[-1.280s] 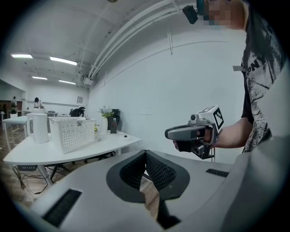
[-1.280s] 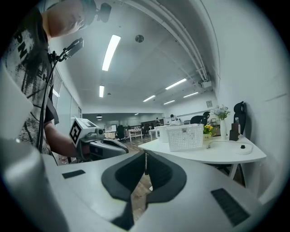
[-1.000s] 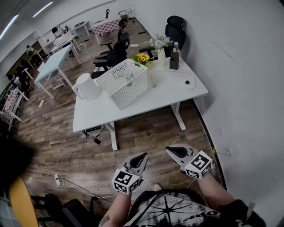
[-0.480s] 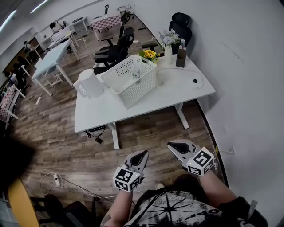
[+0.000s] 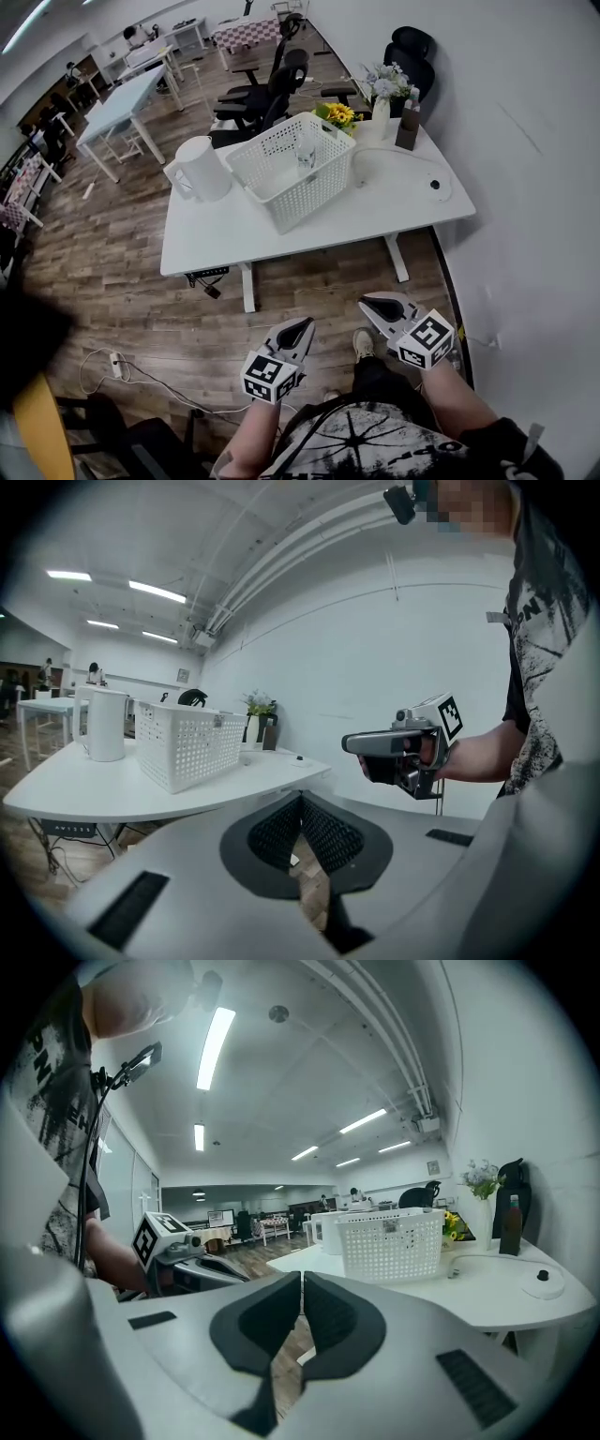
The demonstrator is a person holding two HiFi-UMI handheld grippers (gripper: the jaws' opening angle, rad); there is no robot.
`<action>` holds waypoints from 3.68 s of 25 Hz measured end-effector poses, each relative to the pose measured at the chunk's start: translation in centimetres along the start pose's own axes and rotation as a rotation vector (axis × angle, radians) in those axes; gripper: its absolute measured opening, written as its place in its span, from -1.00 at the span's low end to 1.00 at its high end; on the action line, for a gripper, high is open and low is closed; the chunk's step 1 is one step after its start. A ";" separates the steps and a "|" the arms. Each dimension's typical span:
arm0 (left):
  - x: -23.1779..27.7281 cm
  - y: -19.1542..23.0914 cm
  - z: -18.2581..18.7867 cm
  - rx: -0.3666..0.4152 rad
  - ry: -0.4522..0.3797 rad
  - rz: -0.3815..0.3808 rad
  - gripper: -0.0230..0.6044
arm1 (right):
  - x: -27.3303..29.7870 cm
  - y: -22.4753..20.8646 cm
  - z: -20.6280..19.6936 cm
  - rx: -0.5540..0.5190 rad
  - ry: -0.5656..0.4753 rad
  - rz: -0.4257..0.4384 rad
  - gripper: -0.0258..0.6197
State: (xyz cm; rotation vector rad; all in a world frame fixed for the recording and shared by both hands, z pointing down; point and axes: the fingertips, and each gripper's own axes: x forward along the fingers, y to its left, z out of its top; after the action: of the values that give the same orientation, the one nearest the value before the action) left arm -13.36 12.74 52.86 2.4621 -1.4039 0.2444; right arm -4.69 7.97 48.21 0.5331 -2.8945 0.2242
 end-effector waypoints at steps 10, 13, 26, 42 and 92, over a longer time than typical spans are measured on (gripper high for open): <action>7.4 6.4 4.0 -0.005 0.015 0.095 -0.89 | 6.3 -9.2 3.2 -0.027 -0.001 0.123 -0.85; 9.4 7.6 5.4 -0.003 0.015 0.118 -0.90 | 7.3 -11.7 4.0 -0.027 -0.002 0.151 -0.85; 16.5 12.6 9.5 0.005 0.004 0.248 -0.90 | 11.6 -21.0 6.1 -0.049 -0.011 0.274 -0.85; 18.3 17.3 13.7 0.046 -0.039 0.324 -0.89 | 16.6 -25.2 8.4 -0.072 -0.048 0.337 -0.85; 8.8 37.9 20.2 -0.021 -0.136 0.156 -0.89 | 41.8 -38.9 8.0 -0.141 0.673 -0.016 -0.40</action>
State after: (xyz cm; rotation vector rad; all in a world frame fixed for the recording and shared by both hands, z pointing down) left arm -41.44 -19.33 42.84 2.3943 -1.6487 0.0963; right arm -30.14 -43.51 53.72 0.3643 -2.2301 0.1555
